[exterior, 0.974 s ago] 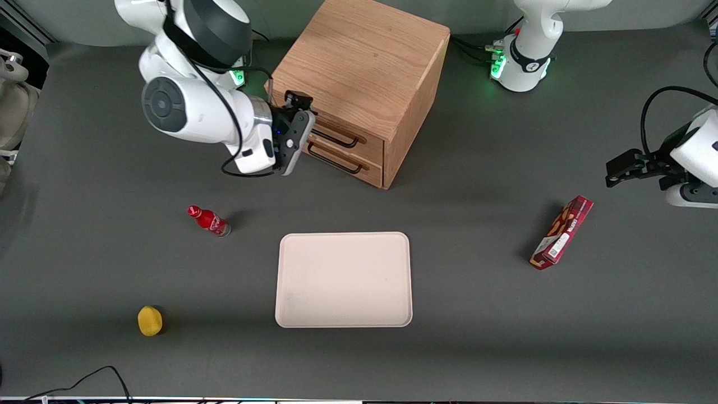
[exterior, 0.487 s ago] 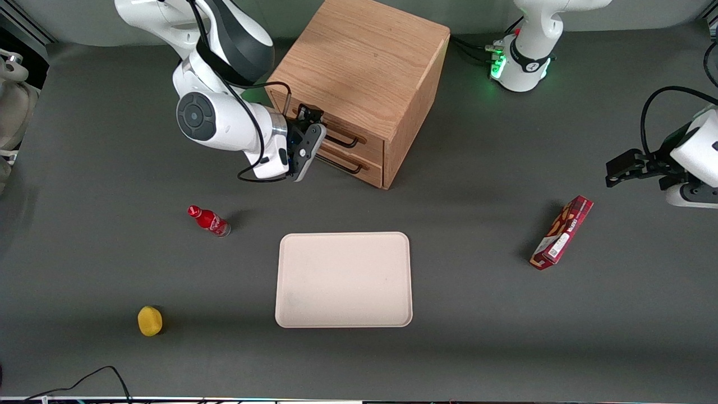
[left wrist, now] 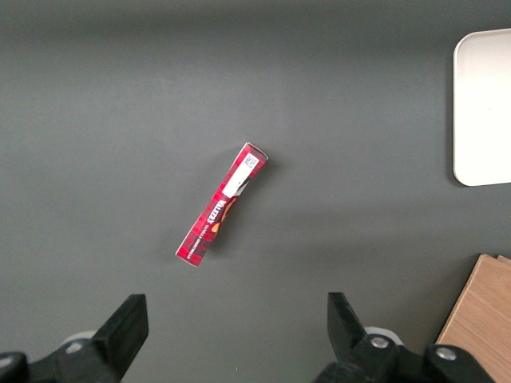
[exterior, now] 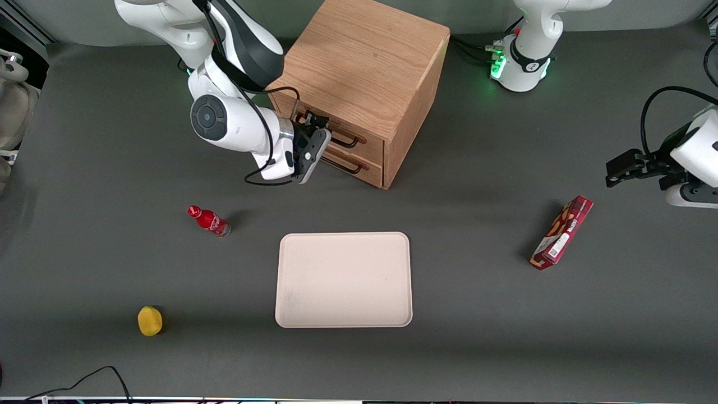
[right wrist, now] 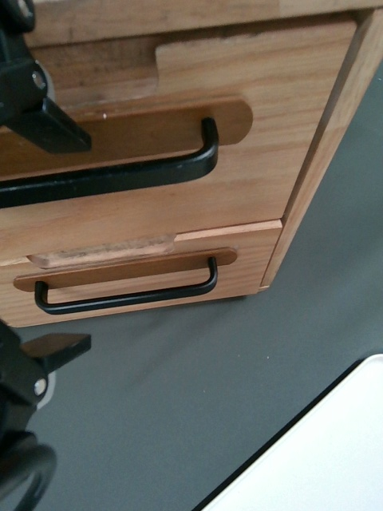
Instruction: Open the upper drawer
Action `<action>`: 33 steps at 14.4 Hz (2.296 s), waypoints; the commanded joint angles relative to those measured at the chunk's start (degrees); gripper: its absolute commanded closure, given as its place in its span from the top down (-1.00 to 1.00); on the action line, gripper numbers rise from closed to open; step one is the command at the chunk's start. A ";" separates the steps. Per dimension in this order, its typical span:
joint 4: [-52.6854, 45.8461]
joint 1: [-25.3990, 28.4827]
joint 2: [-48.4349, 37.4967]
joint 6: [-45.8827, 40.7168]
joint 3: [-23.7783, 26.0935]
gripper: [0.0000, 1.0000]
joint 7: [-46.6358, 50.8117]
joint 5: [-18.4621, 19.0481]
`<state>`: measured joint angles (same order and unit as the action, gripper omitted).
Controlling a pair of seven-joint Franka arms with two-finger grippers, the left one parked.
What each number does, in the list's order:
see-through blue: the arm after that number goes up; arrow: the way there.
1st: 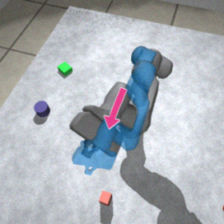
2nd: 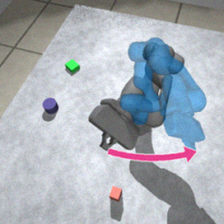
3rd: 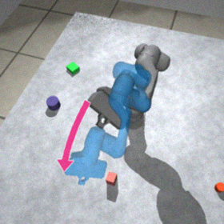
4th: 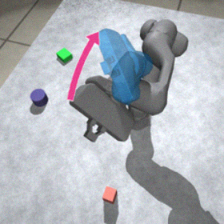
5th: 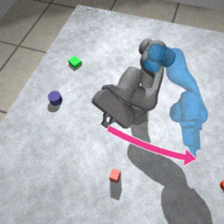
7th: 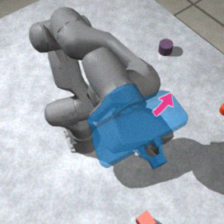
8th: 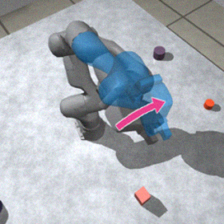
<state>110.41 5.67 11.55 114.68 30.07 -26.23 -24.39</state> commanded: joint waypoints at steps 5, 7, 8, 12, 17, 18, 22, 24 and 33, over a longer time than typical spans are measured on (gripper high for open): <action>1.74 -0.13 -0.21 3.36 0.16 1.00 -1.11 1.72; 1.74 -0.31 0.14 3.36 0.16 1.00 -1.11 2.07; 1.66 -0.39 0.40 3.36 0.16 1.00 -1.11 3.11; 0.26 -0.92 2.42 3.27 -0.71 1.00 -1.11 6.01; -5.28 -1.01 5.50 1.78 -3.61 1.00 -2.33 7.08; -6.59 -1.01 6.20 0.64 -4.40 1.00 -2.69 7.08; -10.99 -1.10 9.01 -1.12 -6.34 1.00 -2.86 8.57; -12.93 -1.18 10.77 -1.21 -6.95 1.00 -2.95 9.98; -23.57 -0.83 17.45 -7.27 -11.87 1.00 -5.94 13.93</action>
<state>90.40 4.49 26.82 109.56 19.74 -30.17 -11.97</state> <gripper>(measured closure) 0.000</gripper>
